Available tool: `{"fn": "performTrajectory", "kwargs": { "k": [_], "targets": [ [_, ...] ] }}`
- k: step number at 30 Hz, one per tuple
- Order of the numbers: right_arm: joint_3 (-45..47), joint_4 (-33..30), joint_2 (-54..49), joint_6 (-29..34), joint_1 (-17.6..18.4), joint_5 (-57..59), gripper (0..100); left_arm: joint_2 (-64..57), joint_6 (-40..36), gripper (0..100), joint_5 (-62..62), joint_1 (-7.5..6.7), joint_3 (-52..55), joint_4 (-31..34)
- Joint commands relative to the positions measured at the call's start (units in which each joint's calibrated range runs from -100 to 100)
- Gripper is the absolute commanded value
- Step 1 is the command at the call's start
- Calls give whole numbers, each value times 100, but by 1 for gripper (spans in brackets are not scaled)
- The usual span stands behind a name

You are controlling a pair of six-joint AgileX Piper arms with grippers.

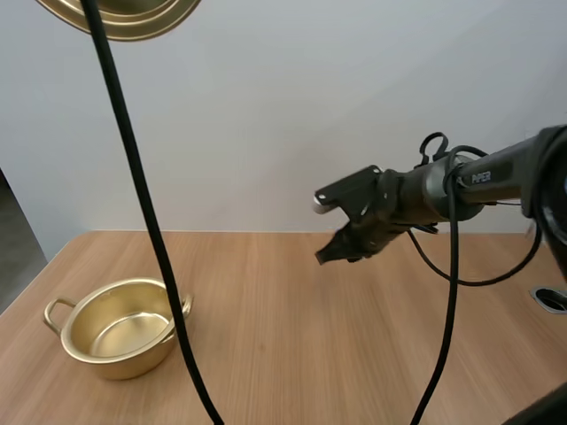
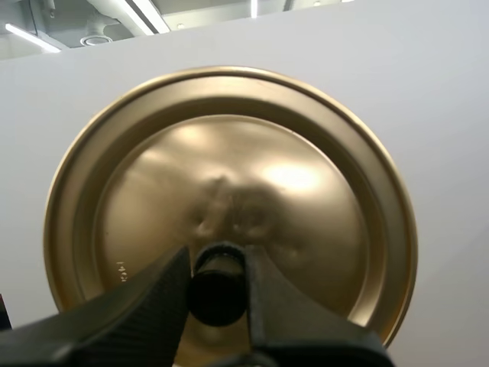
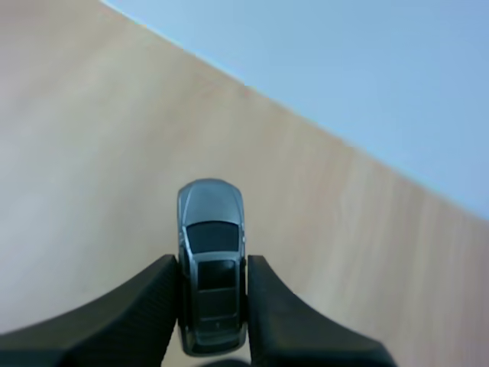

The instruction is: Open the pot, put the car inside, and close it

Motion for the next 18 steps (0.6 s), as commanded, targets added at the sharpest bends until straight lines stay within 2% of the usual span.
{"fn": "performTrajectory", "kwargs": {
  "k": [1,5,10,18],
  "targets": [
    [-200,1347,-436,-986,641,526,0,-80,-68,0,-244,-1,1,110],
    [-629,2217,-430,-1478,1426,874,0,-347,-102,0,-878,-1,1,134],
    [-1135,2329,-96,-1580,2189,896,0,-687,-109,0,-1063,-1,1,134],
    [-1916,2238,950,-1818,2813,1299,0,-804,-109,0,-1260,-1,1,975]
  ]
}}
